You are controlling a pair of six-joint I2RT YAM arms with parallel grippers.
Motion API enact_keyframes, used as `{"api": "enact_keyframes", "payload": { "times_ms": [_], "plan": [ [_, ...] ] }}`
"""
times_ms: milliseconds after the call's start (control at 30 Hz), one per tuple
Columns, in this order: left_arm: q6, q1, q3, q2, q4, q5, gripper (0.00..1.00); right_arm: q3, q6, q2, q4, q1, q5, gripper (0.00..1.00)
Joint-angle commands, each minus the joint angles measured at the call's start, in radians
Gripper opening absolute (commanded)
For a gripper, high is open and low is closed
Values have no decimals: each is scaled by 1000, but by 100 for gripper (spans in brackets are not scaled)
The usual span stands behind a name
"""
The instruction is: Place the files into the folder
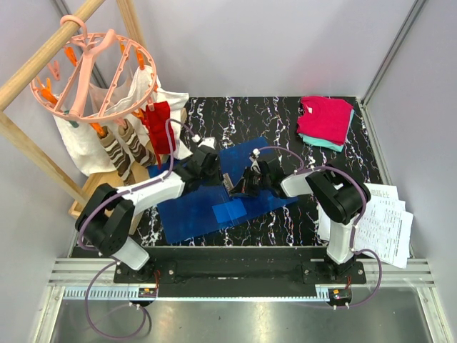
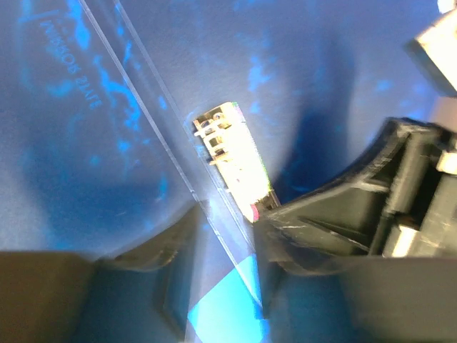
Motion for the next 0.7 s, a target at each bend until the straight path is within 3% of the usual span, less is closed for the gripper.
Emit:
{"api": "enact_keyframes", "payload": {
  "times_ms": [0, 133, 167, 367, 667],
  "plan": [
    [-1, -16, -92, -25, 135, 85, 26, -30, -36, 34, -181, 9, 187, 0],
    [-18, -31, -103, 73, 146, 117, 10, -4, -41, 26, -251, 28, 253, 0],
    [-35, -31, -106, 85, 146, 116, 1, -3, -39, 25, -276, 34, 270, 0],
    [-102, -22, -139, 173, 84, 57, 0, 4, -25, 54, -420, 57, 440, 0],
    [-87, 13, -218, 174, 63, 25, 0, -38, 4, 172, -420, 60, 543, 0]
  ]
}}
